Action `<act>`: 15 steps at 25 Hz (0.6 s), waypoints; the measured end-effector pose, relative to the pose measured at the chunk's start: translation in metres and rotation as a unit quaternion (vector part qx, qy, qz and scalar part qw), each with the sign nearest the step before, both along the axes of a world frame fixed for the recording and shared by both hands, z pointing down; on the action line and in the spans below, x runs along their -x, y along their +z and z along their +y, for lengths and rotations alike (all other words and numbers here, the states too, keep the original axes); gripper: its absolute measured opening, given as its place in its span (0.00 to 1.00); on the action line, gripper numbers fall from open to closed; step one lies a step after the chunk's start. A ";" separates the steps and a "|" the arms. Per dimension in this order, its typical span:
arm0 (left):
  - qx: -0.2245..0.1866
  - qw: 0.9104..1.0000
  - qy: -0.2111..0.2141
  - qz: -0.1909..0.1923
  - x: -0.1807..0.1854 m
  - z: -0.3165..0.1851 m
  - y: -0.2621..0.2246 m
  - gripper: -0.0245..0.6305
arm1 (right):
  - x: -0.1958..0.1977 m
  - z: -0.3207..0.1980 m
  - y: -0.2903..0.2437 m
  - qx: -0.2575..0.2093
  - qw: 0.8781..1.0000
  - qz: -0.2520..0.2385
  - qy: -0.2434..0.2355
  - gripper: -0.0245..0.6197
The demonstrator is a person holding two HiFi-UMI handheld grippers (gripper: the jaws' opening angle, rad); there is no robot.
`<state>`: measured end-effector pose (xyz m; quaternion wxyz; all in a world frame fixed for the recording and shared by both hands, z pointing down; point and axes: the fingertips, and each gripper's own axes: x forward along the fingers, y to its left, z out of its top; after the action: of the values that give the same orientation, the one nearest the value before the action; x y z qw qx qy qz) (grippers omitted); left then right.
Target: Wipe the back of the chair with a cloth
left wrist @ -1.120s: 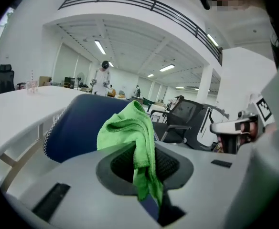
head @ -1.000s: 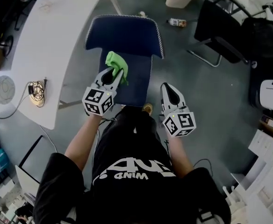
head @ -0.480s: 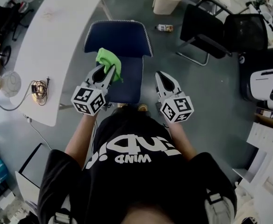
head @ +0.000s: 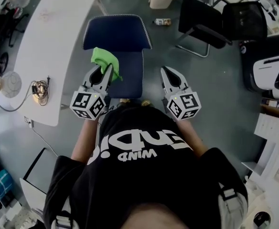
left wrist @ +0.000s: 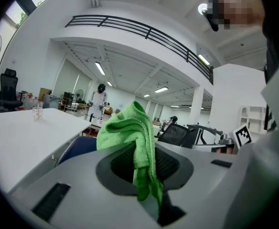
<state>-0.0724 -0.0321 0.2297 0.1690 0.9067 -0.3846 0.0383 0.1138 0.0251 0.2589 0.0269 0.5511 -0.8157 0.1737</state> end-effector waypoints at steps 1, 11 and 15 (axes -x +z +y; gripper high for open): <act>-0.003 1.000 -0.001 0.000 0.001 0.003 0.000 0.14 | -0.001 0.002 -0.002 -0.003 1.000 -0.001 0.003 0.03; -0.045 0.999 -0.006 -0.006 0.008 0.014 0.007 0.14 | 0.004 -0.003 -0.007 -0.037 0.999 0.002 0.010 0.03; -0.045 0.999 -0.018 -0.010 0.010 0.015 0.017 0.14 | 0.005 -0.004 0.001 -0.030 0.999 -0.003 0.010 0.03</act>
<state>-0.0823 -0.0176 0.2465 0.1243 0.9061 -0.4035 0.0273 0.1090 0.0207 0.2598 0.0055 0.5594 -0.8150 0.1510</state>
